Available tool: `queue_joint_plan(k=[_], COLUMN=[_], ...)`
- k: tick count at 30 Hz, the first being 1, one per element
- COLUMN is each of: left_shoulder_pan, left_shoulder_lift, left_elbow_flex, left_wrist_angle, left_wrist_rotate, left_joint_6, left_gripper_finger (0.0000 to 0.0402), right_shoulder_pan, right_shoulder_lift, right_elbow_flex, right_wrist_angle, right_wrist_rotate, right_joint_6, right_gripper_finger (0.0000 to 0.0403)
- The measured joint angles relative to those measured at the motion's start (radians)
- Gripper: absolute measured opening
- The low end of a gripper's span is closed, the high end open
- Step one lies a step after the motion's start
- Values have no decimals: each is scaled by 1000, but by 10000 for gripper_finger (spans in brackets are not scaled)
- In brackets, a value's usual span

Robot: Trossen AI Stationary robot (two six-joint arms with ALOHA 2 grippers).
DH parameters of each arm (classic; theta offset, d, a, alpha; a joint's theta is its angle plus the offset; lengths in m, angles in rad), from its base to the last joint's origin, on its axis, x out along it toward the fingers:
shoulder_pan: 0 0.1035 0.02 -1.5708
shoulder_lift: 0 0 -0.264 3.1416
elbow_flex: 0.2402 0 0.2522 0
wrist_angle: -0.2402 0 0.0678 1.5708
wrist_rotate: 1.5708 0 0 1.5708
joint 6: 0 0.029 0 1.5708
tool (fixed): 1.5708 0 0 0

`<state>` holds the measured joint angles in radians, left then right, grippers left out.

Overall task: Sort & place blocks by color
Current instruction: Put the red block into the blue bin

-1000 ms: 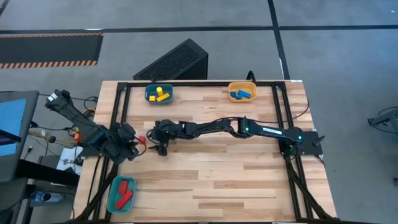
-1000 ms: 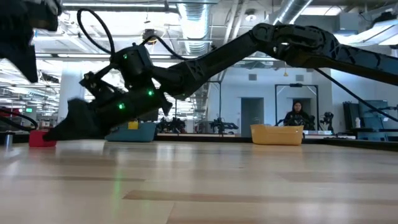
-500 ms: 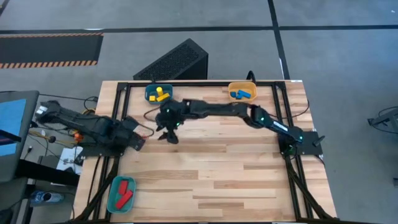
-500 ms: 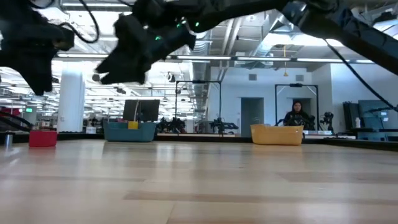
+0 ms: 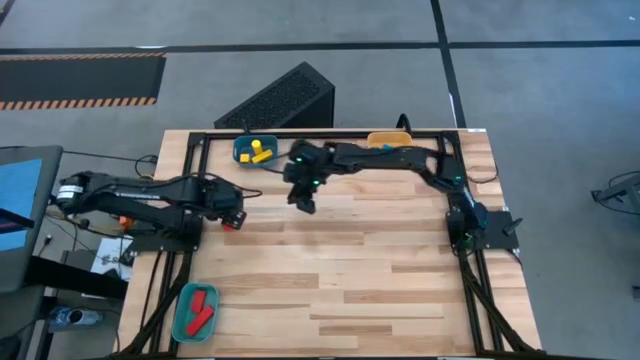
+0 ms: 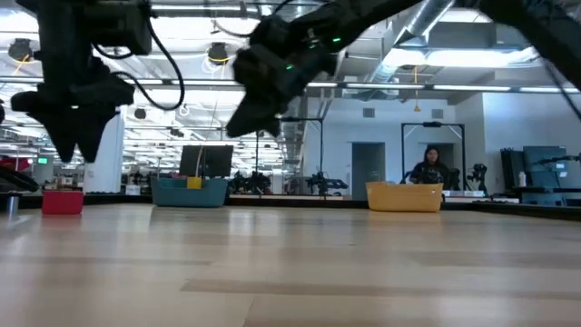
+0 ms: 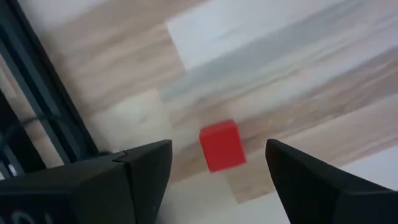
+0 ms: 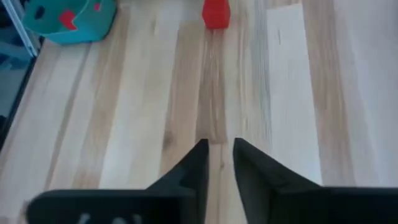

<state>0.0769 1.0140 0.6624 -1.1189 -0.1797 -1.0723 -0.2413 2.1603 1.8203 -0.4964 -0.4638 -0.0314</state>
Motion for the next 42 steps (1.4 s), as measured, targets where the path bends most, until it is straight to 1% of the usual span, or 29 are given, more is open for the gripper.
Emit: queue_joint_plan(k=[3,7,10,13,16,19,24,27,30,34,36,39,42], left_shoulder_pan=[2,2,2,2,2,2,3,3,3,0,-8,-16,-26], left_shoulder_lift=[45,102,147,189,221,252,278,282,283,282,282,279,280], left_elbow_flex=[0,0,0,0,-1,0,0,0,-21,-90,-112,-122,-118], left_wrist_angle=[6,16,21,29,72,114,91,80,115,191,201,213,227], left_wrist_rotate=[35,38,38,42,42,53,61,60,60,101,108,107,97], left_joint_6=[-13,-10,7,21,49,77,107,119,118,93,86,99,146], left_gripper_finger=[242,242,242,242,242,242,242,242,239,221,209,185,155], right_shoulder_pan=[7,28,49,77,111,144,202,232,261,301,322,353,378], right_shoulder_lift=[-127,-268,-359,-429,-461,-485,-496,-495,-495,-495,-495,-495,-486], right_elbow_flex=[-193,-425,-537,-600,-619,-618,-619,-619,-619,-619,-619,-619,-618], right_wrist_angle=[153,297,367,374,366,386,379,388,388,394,394,400,432], right_wrist_rotate=[49,141,208,280,356,388,468,492,518,576,604,644,678], right_joint_6=[81,193,265,307,342,375,431,465,500,540,561,598,634], right_gripper_finger=[66,44,33,23,15,12,14,15,14,12,12,13,12])
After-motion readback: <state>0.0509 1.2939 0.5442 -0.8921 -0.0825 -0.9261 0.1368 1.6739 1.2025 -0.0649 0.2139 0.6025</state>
